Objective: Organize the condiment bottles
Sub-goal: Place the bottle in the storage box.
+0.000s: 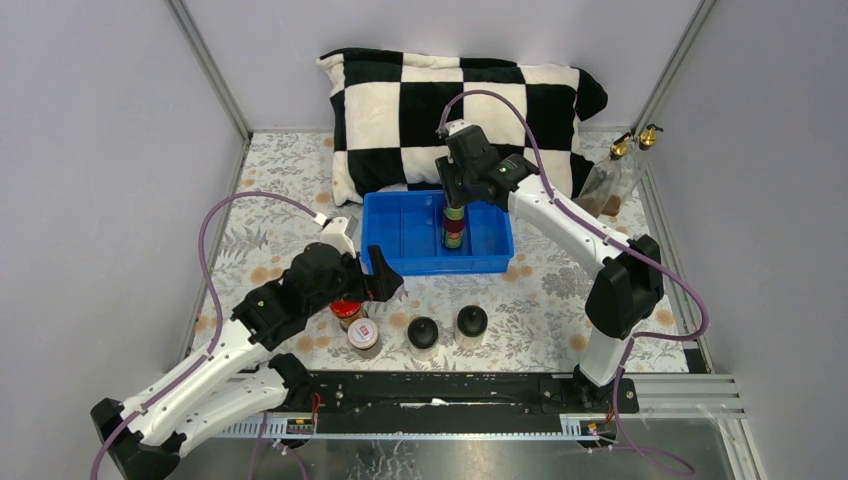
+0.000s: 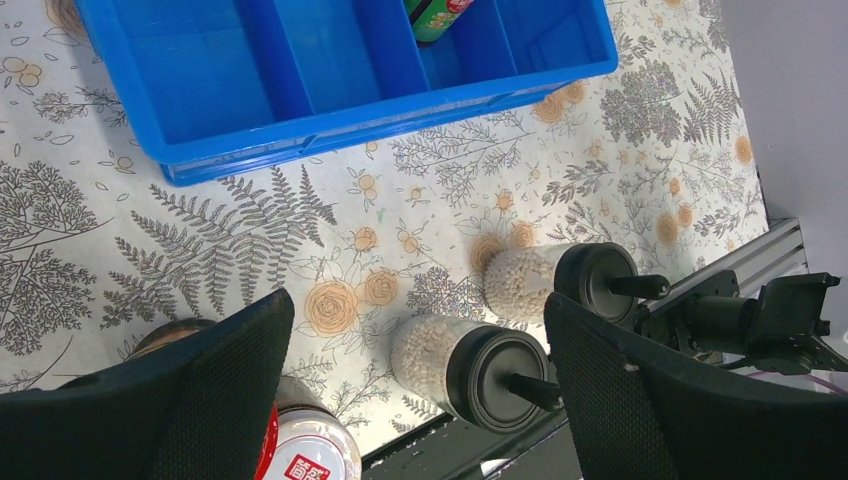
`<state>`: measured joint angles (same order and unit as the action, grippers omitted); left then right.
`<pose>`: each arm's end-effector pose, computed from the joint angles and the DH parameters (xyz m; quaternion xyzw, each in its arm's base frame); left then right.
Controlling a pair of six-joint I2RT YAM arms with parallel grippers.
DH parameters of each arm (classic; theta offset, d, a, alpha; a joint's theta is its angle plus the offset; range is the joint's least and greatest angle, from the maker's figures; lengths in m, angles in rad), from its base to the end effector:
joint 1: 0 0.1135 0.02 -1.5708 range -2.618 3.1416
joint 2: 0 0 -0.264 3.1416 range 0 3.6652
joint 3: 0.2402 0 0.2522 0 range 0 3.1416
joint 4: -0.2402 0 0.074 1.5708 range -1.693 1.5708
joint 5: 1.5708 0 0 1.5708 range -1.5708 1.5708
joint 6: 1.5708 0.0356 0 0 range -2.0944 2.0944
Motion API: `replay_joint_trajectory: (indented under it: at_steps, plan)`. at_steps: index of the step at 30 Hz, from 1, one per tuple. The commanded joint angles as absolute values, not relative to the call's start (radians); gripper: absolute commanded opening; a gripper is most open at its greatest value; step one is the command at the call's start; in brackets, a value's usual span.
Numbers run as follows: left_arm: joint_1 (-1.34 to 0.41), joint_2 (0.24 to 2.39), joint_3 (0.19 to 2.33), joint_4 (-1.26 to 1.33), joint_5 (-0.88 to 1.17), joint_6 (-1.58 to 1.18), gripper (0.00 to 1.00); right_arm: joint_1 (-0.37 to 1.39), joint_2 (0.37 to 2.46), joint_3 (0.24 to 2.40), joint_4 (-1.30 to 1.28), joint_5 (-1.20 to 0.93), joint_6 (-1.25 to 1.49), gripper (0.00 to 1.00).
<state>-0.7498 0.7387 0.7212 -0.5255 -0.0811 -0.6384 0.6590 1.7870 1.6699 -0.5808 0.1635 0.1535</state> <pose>0.1224 -0.1100 0.2904 0.0286 0.8699 -0.2871 0.4001 0.3281 0.2468 0.3322 -0.1924 0.8832 0.0985 0.4163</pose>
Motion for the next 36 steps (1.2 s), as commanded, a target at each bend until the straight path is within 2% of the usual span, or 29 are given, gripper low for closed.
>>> replay_joint_trajectory:
  at_steps: [1, 9, 15, 24, 36]
  plan:
    - [-0.744, 0.745, 0.709, -0.457, -0.073, -0.645, 0.99, 0.657, 1.746, 1.654, -0.566, 0.169, 0.154, 0.50]
    - [-0.744, 0.753, 0.710, -0.447, -0.070, -0.647, 0.99, 0.657, 1.688, 1.613, -0.562, 0.191, 0.152, 0.67]
    - [-0.744, 0.755, 0.713, -0.445, -0.074, -0.644, 0.99, 0.657, 1.648, 1.626, -0.572, 0.200, 0.150, 0.74]
    - [-0.744, 0.765, 0.716, -0.442, -0.079, -0.646, 0.99, 0.657, 1.509, 1.578, -0.592, 0.237, 0.161, 0.76]
    - [-0.744, 0.767, 0.755, -0.467, -0.117, -0.609, 0.99, 0.657, 1.114, 1.226, -0.613, 0.287, 0.209, 0.78]
